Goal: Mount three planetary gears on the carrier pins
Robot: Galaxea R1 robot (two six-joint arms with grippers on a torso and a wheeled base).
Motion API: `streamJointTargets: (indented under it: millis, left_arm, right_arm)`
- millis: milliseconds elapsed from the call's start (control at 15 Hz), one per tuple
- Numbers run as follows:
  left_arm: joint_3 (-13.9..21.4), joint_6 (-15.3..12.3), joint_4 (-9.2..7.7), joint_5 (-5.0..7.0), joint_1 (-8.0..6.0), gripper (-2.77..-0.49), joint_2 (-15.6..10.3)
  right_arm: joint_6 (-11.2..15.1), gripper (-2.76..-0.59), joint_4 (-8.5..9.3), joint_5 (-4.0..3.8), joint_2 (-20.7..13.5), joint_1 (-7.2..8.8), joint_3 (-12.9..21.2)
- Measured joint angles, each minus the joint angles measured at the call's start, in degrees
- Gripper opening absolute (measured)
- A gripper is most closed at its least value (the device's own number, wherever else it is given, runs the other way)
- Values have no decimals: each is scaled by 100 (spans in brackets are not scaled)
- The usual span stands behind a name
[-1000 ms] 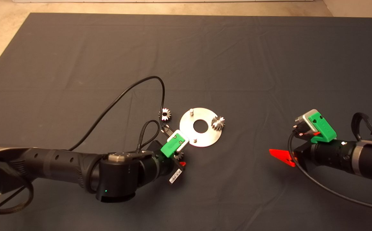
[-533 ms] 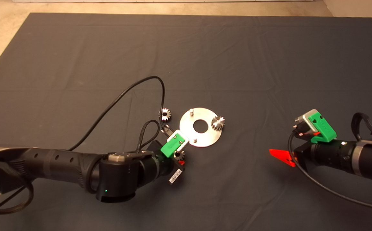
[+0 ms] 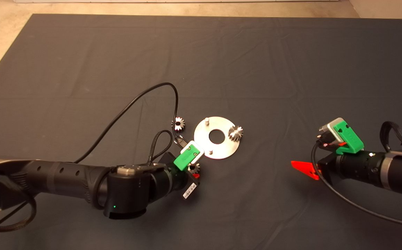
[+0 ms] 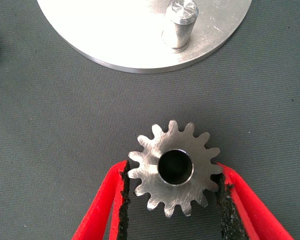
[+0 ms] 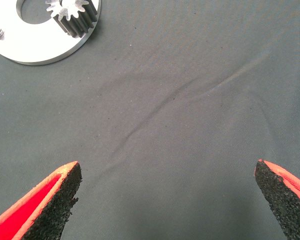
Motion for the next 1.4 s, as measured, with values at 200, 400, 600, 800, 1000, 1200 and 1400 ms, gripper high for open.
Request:
streamJointTargets:
  millis: [200, 400, 600, 800, 1000, 1200, 1400]
  left_arm:
    - [0, 2, 0, 3, 0, -233, 0]
    - [1, 2, -2, 9, 0, -238, 0]
    - [1, 5, -2, 12, 0, -244, 0]
    - [1, 5, -4, 17, 0, -251, 0]
    - [108, 7, -30, 190, -16, -253, -3]
    - [332, 5, -146, 508, -381, -253, -2]
    - [354, 0, -656, 561, -725, -254, 0]
  right_arm:
    - [0, -76, 0, 0, 0, 0, 0]
    - [0, -76, 0, 0, 0, 0, 0]
    - [0, -76, 0, 0, -2, 0, 0]
    - [0, -76, 0, 0, 0, 0, 0]
    - [0, -76, 0, 0, -2, 0, 0]
    - [0, -76, 0, 2, 0, 12, 0]
    - [0, -76, 0, -1, 0, 12, 0]
